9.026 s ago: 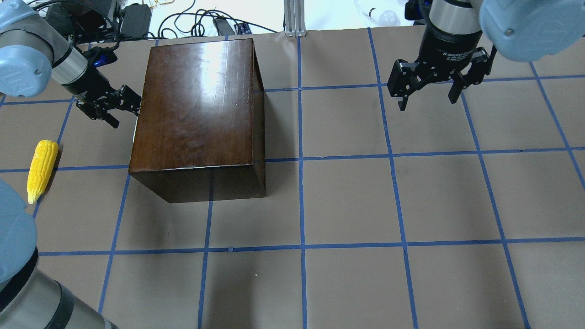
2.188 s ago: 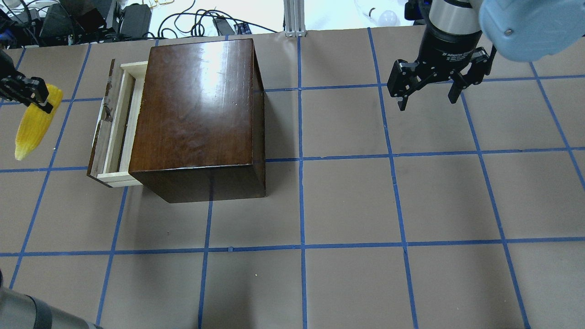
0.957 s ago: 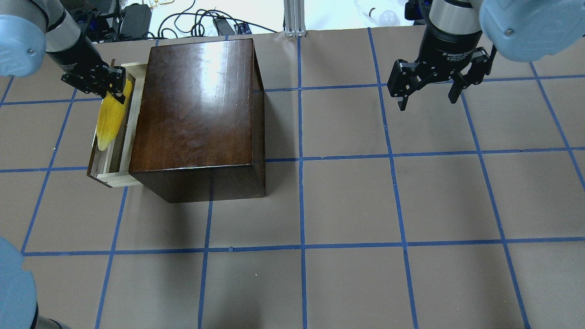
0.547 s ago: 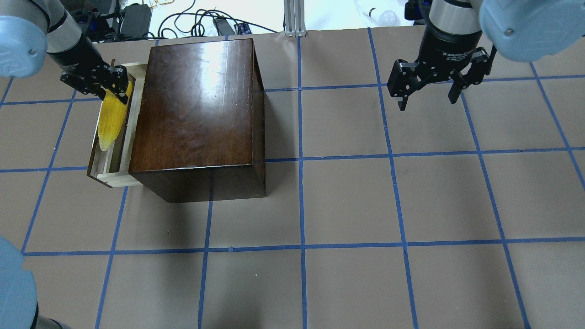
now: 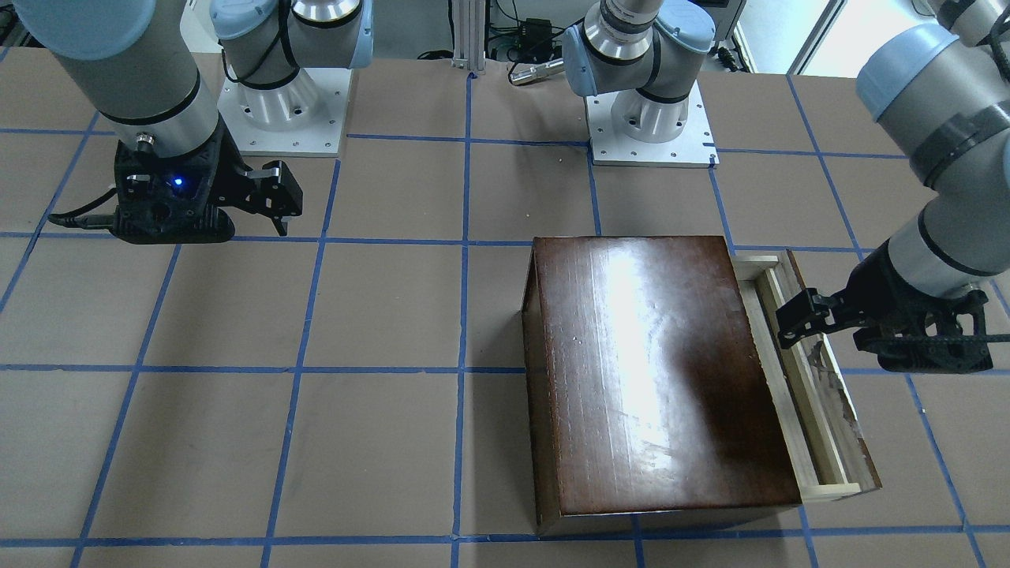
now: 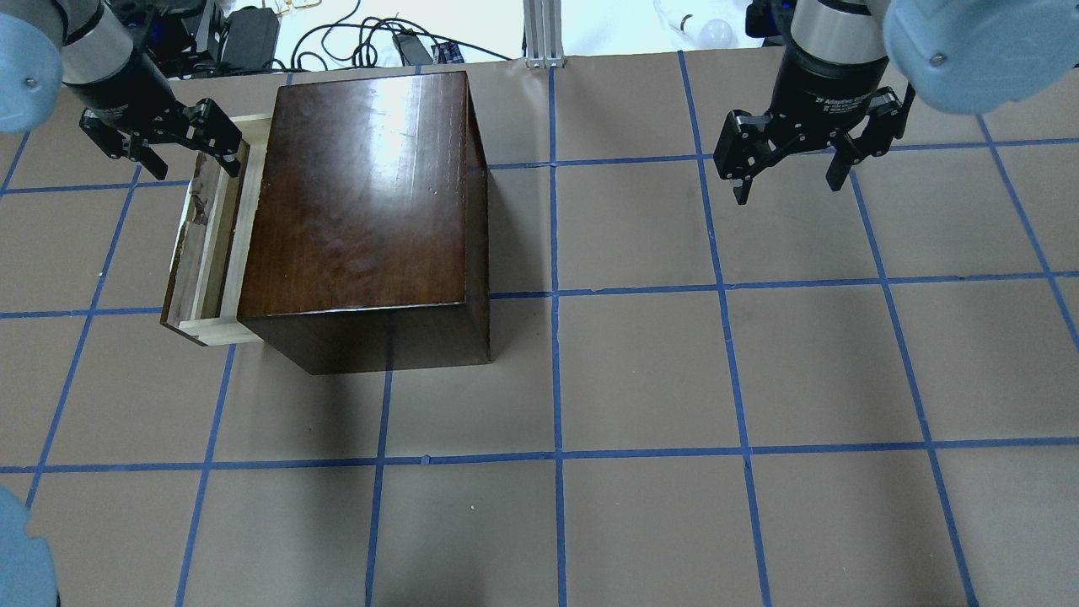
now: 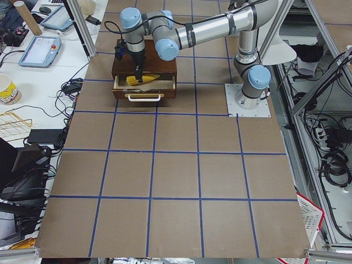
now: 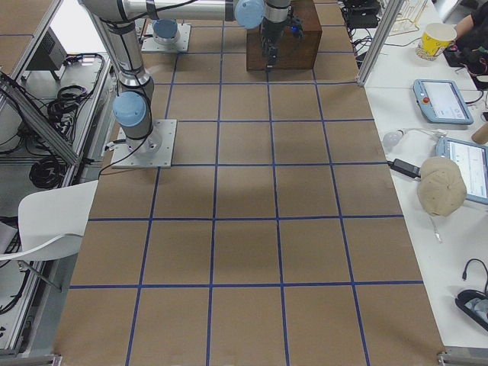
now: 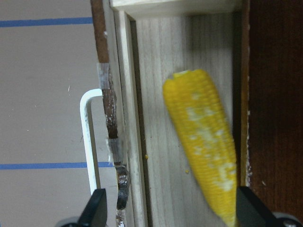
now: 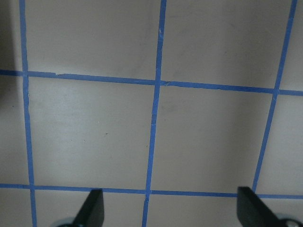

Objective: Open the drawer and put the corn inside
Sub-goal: 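Open the left gripper to drop the corn into the drawer, then push the drawer front with the left gripper toward the cabinet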

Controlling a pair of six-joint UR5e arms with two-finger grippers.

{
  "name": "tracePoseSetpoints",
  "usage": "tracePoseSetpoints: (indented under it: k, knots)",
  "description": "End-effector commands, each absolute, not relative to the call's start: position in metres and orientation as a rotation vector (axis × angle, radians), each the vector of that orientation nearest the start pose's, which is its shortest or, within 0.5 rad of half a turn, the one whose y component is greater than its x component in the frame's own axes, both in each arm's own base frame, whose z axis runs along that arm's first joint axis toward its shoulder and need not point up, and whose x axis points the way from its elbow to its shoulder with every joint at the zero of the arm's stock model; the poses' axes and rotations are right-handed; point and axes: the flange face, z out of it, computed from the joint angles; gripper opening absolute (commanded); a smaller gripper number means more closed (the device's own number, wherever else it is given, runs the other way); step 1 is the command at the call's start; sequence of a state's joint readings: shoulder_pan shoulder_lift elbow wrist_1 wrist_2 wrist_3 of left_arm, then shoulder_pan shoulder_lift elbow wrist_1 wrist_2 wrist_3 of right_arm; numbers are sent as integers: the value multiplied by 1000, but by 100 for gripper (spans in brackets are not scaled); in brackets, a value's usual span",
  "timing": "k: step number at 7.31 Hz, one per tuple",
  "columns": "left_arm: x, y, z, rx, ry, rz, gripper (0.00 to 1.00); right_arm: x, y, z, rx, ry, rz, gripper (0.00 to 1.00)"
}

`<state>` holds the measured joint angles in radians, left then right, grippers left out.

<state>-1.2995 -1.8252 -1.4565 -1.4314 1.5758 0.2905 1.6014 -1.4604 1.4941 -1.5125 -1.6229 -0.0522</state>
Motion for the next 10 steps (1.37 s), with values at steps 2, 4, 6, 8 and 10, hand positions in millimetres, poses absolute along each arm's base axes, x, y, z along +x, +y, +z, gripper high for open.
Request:
tracePoseSetpoints:
  k: [2, 4, 6, 8, 10]
  knots:
    - [-12, -565, 484, 77, 3127, -34, 97, 144, -525, 463, -136, 3186, 148, 100]
    - [-63, -537, 506, 42, 3117, -67, 100, 143, -525, 463, -133, 3186, 148, 100]
    - [-99, -499, 520, 59, 3118, -64, 100, 143, -525, 463, -133, 3186, 148, 100]
    - [-114, -476, 536, 100, 3119, -98, 100, 143, -525, 463, -133, 3186, 148, 100]
    - [-114, -470, 539, 101, 3129, -64, 100, 144, -525, 463, -136, 3186, 148, 100]
